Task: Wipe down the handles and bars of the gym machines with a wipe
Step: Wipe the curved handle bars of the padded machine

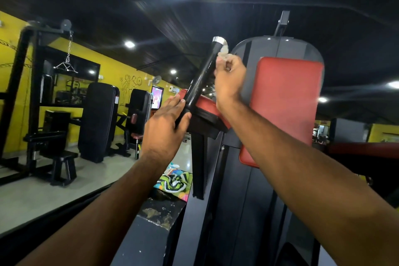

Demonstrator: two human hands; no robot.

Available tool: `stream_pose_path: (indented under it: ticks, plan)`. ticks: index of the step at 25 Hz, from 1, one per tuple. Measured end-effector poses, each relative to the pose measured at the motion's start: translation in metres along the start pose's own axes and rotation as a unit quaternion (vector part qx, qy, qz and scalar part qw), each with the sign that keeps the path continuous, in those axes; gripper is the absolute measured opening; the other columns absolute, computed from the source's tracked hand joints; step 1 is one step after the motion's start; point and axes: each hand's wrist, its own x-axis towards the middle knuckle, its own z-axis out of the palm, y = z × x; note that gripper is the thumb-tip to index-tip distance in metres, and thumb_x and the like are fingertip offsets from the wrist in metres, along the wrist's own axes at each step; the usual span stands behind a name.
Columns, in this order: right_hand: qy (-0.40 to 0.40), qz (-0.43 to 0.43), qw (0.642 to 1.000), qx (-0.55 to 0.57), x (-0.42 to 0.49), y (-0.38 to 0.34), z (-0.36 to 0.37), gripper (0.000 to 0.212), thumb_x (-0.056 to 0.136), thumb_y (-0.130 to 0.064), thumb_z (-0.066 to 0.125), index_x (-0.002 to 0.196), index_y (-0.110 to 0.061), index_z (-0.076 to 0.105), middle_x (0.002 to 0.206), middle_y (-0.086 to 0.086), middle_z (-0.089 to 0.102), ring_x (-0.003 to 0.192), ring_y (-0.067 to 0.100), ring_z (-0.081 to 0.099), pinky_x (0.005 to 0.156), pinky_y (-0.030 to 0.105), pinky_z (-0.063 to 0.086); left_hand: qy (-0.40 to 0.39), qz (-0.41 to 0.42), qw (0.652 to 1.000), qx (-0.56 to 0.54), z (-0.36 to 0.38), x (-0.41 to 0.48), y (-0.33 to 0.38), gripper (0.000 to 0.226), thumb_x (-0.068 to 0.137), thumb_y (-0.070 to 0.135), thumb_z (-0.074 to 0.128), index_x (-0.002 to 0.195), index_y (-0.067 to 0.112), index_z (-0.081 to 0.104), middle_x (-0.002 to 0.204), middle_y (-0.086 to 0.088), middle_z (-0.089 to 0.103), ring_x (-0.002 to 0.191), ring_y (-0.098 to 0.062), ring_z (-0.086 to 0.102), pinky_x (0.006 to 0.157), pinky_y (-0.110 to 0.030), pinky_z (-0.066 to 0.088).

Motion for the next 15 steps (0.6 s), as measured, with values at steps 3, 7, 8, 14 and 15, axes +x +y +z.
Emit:
stream_pose_path:
  ticks: [3,7,8,14,15]
  plan:
    - [-0.075,-0.216,0.94,-0.255,0.003,-0.011,-0.009,0.015,0.097,-0.014,0.056,0.104,-0.005,0.065,0.109,0.004,0.054,0.093,0.004,0.051,0.075,0.009,0.043,-0.004,-0.003,1.0,0.009,-0.002,0.0,0.001,0.044,0.098,0.033,0.054,0.139,0.016,0.052,0.149,0.001,0.045,0.141,-0.009,0.034,0.116,-0.028,0.026]
    - [-0.085,-0.295,0.814,-0.493,0.026,-0.034,0.003,0.019,0.097,-0.02,0.057,0.108,-0.014,0.071,0.111,0.006,0.056,0.101,0.02,0.049,0.09,0.031,0.047,-0.015,-0.002,1.0,0.017,-0.004,-0.001,0.0,0.044,0.098,0.034,0.053,0.139,0.018,0.051,0.149,0.003,0.044,0.141,-0.008,0.033,0.115,-0.029,0.027]
    - [-0.107,-0.328,0.772,-0.533,0.023,-0.034,0.007,0.018,0.095,-0.019,0.059,0.107,-0.014,0.072,0.112,0.007,0.056,0.101,0.022,0.048,0.09,0.033,0.047,-0.016,0.001,1.0,0.019,-0.004,-0.001,0.0,0.044,0.099,0.035,0.053,0.14,0.018,0.051,0.15,0.003,0.043,0.141,-0.008,0.033,0.115,-0.029,0.026]
    - [-0.064,-0.29,0.817,-0.494,0.006,-0.023,-0.02,0.024,0.096,-0.011,0.054,0.11,-0.024,0.068,0.108,-0.003,0.061,0.101,0.016,0.051,0.086,0.032,0.045,-0.025,0.001,0.999,0.019,-0.006,-0.002,0.0,0.045,0.098,0.032,0.054,0.14,0.017,0.05,0.15,0.001,0.043,0.142,-0.009,0.032,0.117,-0.033,0.029]
    - [-0.05,-0.217,0.874,-0.432,-0.006,-0.013,-0.018,0.021,0.096,-0.008,0.054,0.108,-0.02,0.067,0.104,-0.002,0.063,0.096,0.014,0.055,0.082,0.031,0.05,-0.026,0.003,0.999,0.021,-0.006,-0.003,-0.001,0.045,0.098,0.032,0.054,0.14,0.016,0.05,0.15,0.001,0.043,0.142,-0.01,0.032,0.117,-0.033,0.029]
